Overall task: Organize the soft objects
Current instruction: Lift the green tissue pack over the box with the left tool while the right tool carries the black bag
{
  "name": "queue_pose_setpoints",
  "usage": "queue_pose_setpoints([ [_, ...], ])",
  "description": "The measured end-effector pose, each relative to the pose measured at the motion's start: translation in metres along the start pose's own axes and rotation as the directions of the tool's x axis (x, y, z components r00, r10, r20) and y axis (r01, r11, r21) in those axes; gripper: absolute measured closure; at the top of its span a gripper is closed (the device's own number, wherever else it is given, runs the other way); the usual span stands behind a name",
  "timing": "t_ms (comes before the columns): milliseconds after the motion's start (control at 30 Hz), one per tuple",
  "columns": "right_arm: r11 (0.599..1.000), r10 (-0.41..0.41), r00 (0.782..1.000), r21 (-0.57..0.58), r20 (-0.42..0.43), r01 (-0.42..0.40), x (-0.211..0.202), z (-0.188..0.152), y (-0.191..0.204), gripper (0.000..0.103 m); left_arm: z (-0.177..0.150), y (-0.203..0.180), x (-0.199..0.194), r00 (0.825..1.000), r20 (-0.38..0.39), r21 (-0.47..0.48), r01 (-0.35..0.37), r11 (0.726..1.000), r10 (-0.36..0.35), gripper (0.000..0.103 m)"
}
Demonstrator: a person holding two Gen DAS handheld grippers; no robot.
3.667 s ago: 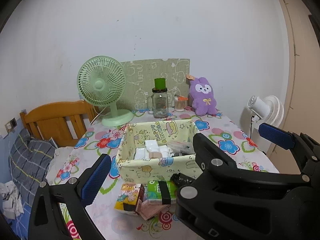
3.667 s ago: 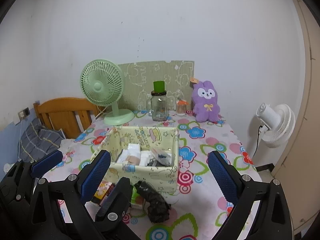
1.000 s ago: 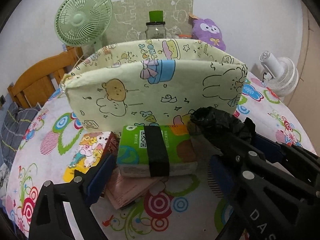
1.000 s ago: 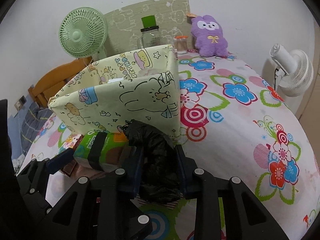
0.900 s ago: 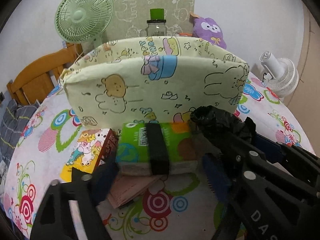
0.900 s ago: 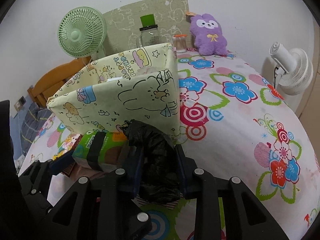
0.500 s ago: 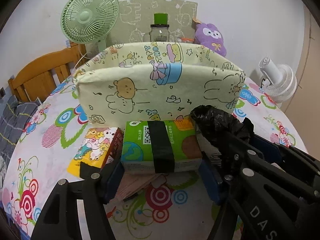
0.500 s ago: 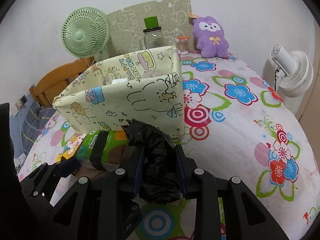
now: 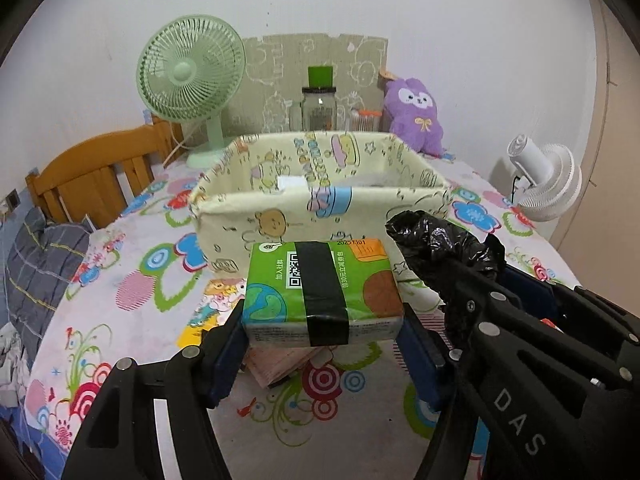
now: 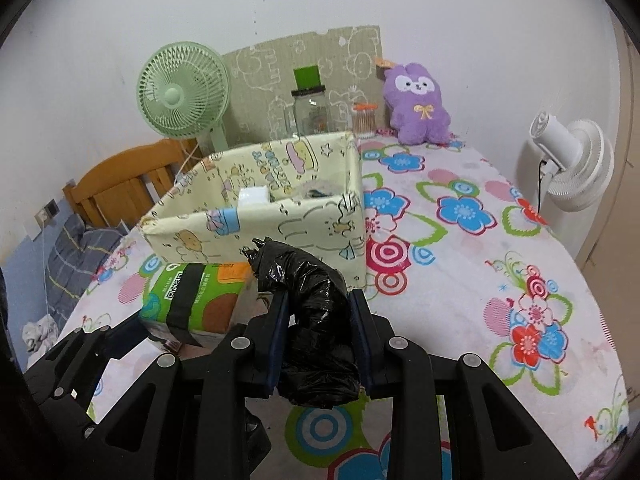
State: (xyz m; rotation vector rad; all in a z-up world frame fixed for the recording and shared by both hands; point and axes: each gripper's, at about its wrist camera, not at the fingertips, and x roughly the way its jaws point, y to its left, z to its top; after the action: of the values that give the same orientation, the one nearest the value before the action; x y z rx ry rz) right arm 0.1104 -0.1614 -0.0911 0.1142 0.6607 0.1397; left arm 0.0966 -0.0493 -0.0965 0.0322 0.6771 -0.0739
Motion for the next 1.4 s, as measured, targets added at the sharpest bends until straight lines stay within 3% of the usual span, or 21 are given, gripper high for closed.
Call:
queue_pose_setpoints([
  [833,0.994,-0.007,0.994,-0.108,0.11,0.019,-0.065,0.03,0.021,0.07,0.027,-0.004,-0.068,0.991,0.13,0.044,-0.005,0.999,-0.001,0.031],
  [1400,0.989,0.009,0.986,-0.148,0.166,0.016,-0.081,0.062,0.035,0.07,0.056,0.004,-0.081,0.982,0.191,0.043,0.0,0.999,-0.008,0.031],
])
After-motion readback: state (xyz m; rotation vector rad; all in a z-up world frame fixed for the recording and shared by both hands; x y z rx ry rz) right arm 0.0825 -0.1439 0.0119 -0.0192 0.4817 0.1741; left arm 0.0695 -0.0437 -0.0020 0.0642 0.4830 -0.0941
